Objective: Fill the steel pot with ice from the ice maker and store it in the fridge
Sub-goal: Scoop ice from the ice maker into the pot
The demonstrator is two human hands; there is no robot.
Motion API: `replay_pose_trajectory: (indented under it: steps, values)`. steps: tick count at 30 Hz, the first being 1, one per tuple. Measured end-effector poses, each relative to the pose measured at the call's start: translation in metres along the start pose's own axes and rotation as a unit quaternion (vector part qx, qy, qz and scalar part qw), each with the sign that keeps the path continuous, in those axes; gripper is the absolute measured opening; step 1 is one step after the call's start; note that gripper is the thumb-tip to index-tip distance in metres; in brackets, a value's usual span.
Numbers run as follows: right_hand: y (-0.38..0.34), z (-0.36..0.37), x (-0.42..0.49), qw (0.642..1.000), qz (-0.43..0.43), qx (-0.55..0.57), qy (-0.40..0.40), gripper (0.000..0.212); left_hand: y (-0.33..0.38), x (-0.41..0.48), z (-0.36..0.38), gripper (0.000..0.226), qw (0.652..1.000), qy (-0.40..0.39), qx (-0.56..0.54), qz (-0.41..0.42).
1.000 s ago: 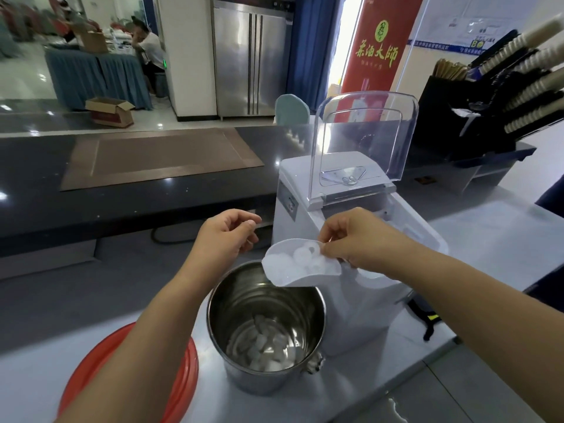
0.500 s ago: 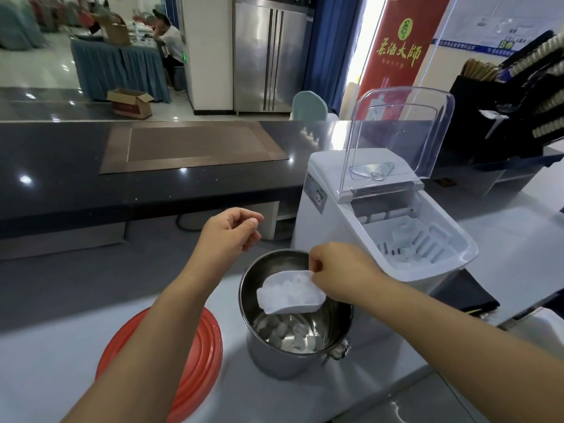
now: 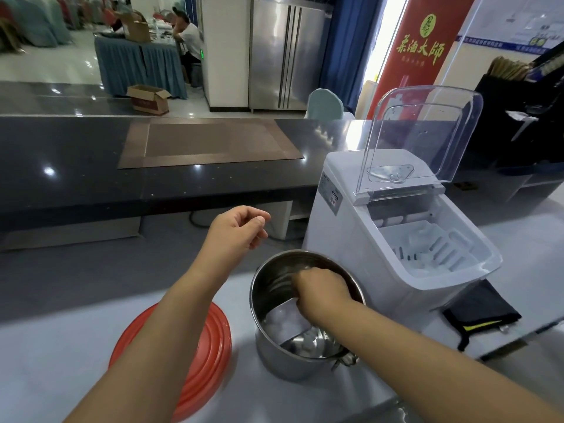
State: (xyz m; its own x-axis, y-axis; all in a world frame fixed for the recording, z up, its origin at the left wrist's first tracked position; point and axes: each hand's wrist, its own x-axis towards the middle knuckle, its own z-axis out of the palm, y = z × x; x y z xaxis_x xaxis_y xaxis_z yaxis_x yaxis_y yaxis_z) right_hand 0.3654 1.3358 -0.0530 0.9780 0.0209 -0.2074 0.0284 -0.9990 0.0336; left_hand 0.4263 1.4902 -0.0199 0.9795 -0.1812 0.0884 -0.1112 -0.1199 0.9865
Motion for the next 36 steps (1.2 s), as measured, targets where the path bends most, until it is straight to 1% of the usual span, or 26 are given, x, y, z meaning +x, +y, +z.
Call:
replay_pose_trajectory:
  steps: [5,10,13,16,19,23,27,30,32,36]
  values:
    - [0.007,-0.007,-0.003,0.998,-0.017,-0.052,0.016,0.019,-0.003,0.002,0.001,0.018,1.000,0.007,0.002,0.000]
    - [0.013,-0.025,-0.011,0.996,-0.020,-0.064,0.054,0.015,0.002,0.006,0.009,0.017,1.000,0.001,0.000,0.003]
    - [0.017,-0.039,-0.016,0.995,-0.024,-0.061,0.070,0.014,0.007,0.009,0.015,0.017,1.000,-0.001,0.003,0.013]
    - [0.023,-0.056,-0.024,0.992,-0.035,-0.048,0.114,0.018,0.012,0.013,0.021,0.017,1.000,-0.001,0.011,0.022]
    - [0.031,-0.074,-0.034,0.988,-0.035,-0.020,0.148,0.017,0.018,0.015,0.032,0.017,1.000,-0.005,0.007,0.025]
    - [0.052,-0.092,-0.043,0.985,-0.005,0.027,0.173,0.017,0.023,0.018,0.048,0.017,1.000,-0.010,0.000,0.022]
    - [0.081,-0.109,-0.052,0.981,0.031,0.054,0.186,0.011,0.027,0.025,0.066,0.015,1.000,-0.018,0.002,0.009]
    - [0.109,-0.123,-0.057,0.976,0.072,0.085,0.188,0.005,0.030,0.029,0.081,0.014,0.999,-0.031,0.000,0.010]
    - [0.132,-0.130,-0.056,0.971,0.105,0.103,0.186,0.004,0.032,0.032,0.091,0.013,0.999,-0.040,0.000,0.013]
    - [0.180,-0.135,-0.051,0.962,0.158,0.084,0.208,0.008,0.036,0.037,0.111,0.011,0.998,-0.054,-0.009,0.014]
